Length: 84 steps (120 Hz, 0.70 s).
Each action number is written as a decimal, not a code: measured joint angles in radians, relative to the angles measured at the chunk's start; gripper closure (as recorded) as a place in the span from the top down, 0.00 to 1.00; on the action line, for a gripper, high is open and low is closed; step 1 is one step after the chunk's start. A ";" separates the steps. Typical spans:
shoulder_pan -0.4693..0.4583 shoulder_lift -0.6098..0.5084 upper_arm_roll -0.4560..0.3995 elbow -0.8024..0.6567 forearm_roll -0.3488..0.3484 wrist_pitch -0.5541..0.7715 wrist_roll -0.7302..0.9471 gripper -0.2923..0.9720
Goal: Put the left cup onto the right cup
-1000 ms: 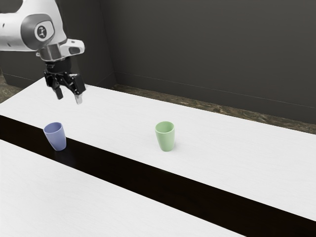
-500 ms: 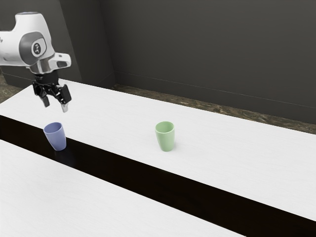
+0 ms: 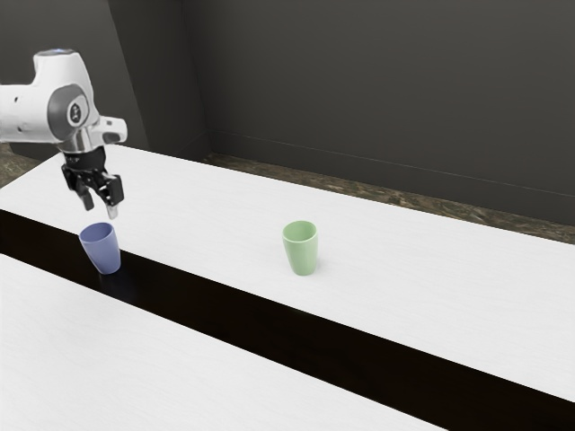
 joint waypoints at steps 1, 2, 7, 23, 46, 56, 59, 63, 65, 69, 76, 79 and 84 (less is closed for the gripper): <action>0.000 0.002 0.000 0.000 -0.001 0.002 0.001 0.58; 0.000 0.003 0.000 0.000 -0.001 0.003 0.002 0.58; 0.005 0.012 0.000 0.001 -0.007 0.010 0.007 0.57; 0.035 0.044 0.000 0.014 -0.027 0.028 0.020 0.57; 0.051 0.074 0.000 0.020 -0.035 0.049 0.035 0.57; 0.053 0.086 0.000 0.022 -0.036 0.061 0.040 0.57; 0.053 0.089 0.000 0.022 -0.036 0.066 0.042 0.57; 0.055 0.094 0.000 0.024 -0.036 0.072 0.044 0.57; 0.056 0.097 0.000 0.026 -0.036 0.074 0.045 0.57; 0.058 0.106 0.000 0.035 -0.037 0.079 0.046 0.57; 0.059 0.125 0.000 0.053 -0.037 0.085 0.049 0.57; 0.059 0.132 0.000 0.059 -0.038 0.088 0.050 0.57; 0.059 0.140 0.000 0.065 -0.040 0.091 0.051 0.57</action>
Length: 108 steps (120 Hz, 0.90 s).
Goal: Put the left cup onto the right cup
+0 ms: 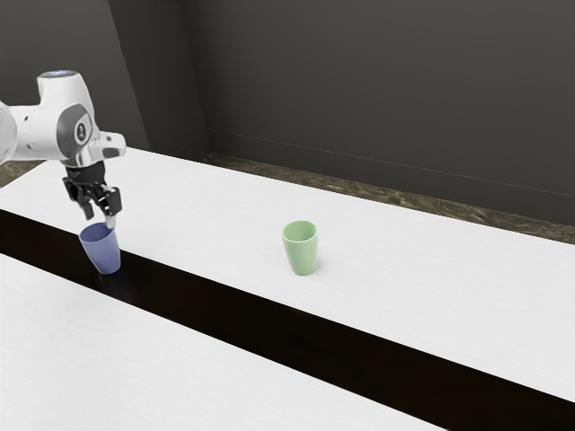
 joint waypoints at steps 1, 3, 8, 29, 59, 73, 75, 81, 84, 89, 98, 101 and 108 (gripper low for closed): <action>0.000 0.002 0.000 0.001 -0.001 0.001 0.000 0.57; 0.000 0.006 0.000 0.003 -0.003 0.002 0.001 0.57; 0.000 0.013 0.000 0.005 -0.009 0.004 0.003 0.57; 0.012 0.042 0.000 0.005 -0.042 0.024 0.009 0.57; 0.016 0.071 0.000 0.005 -0.067 0.047 0.017 0.57; 0.016 0.079 0.000 0.005 -0.071 0.058 0.020 0.57; 0.016 0.081 0.000 0.005 -0.071 0.059 0.020 0.57; 0.016 0.084 0.000 0.005 -0.072 0.063 0.022 0.57; 0.016 0.086 0.000 0.005 -0.072 0.065 0.022 0.57; 0.016 0.088 0.000 0.005 -0.073 0.067 0.023 0.57; 0.016 0.094 0.000 0.004 -0.073 0.071 0.024 0.57; 0.016 0.095 0.000 0.004 -0.073 0.072 0.025 0.57; 0.016 0.099 0.000 0.003 -0.073 0.073 0.025 0.56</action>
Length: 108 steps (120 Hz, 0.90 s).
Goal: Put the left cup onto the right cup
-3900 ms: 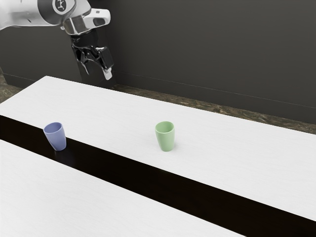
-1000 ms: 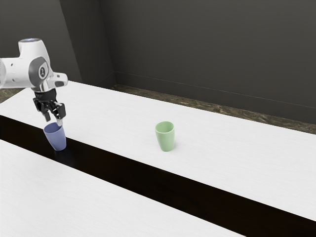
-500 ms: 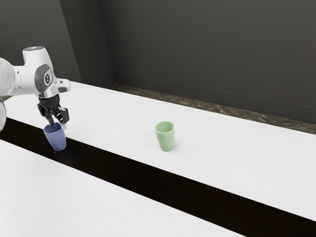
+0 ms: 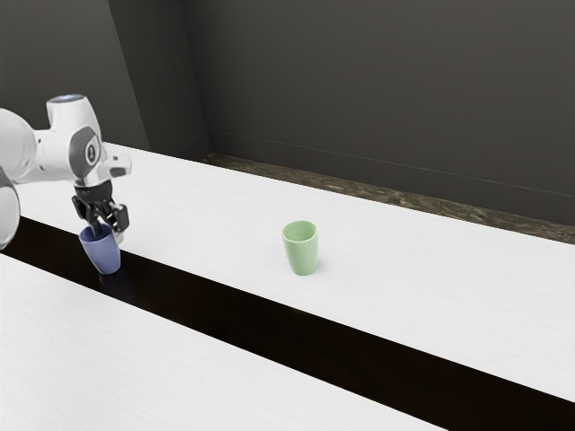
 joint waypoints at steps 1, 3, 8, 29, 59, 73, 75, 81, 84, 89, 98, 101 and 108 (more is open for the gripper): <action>0.000 0.000 0.000 0.000 0.000 0.000 0.000 0.56; 0.000 0.001 0.000 0.000 0.000 0.001 0.000 0.56; 0.000 0.002 0.000 0.000 0.000 0.001 0.001 0.56; 0.000 0.004 0.000 -0.003 -0.001 0.004 0.002 0.45; 0.000 0.006 0.000 -0.005 -0.013 0.005 0.003 0.22; 0.000 0.007 0.000 -0.005 -0.015 0.005 0.002 0.19; 0.000 0.007 0.000 -0.005 -0.015 0.005 0.002 0.18; 0.000 0.007 -0.001 -0.005 -0.016 0.005 0.002 0.17; 0.000 0.007 -0.001 -0.005 -0.016 0.005 0.002 0.17; 0.000 0.007 -0.001 -0.005 -0.016 0.005 0.002 0.17; 0.000 0.007 -0.001 -0.005 -0.015 0.006 0.001 0.16; 0.000 0.007 -0.001 -0.005 -0.015 0.006 0.001 0.16; 0.000 0.007 -0.001 -0.005 -0.014 0.006 0.000 0.16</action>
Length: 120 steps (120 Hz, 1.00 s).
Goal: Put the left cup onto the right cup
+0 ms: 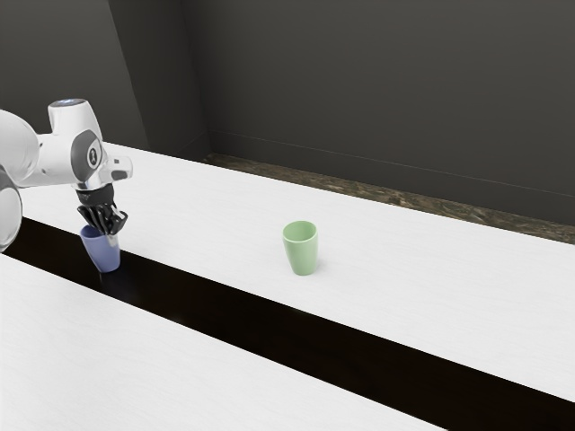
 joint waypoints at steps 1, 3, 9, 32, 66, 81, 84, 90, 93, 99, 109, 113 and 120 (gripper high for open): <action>0.000 0.000 0.000 0.000 0.000 0.000 0.000 0.16; 0.000 -0.001 0.000 0.000 0.000 0.000 0.000 0.16; 0.000 -0.001 0.000 0.000 0.001 0.000 -0.001 0.15; 0.000 -0.009 0.000 0.000 0.003 -0.001 -0.004 0.15; -0.009 -0.088 -0.015 -0.003 0.008 -0.033 -0.004 0.15; -0.032 -0.133 -0.031 -0.003 0.014 -0.059 -0.004 0.15; -0.040 -0.142 -0.031 -0.003 0.015 -0.065 -0.004 0.15; -0.057 -0.158 -0.032 -0.003 0.017 -0.077 -0.004 0.15; -0.066 -0.165 -0.032 -0.003 0.018 -0.082 -0.004 0.15; -0.085 -0.177 -0.032 -0.001 0.019 -0.094 -0.005 0.15; -0.116 -0.198 -0.033 0.001 0.020 -0.112 -0.006 0.15; -0.127 -0.203 -0.033 0.002 0.020 -0.119 -0.006 0.15; -0.150 -0.208 -0.033 0.004 0.021 -0.129 -0.007 0.15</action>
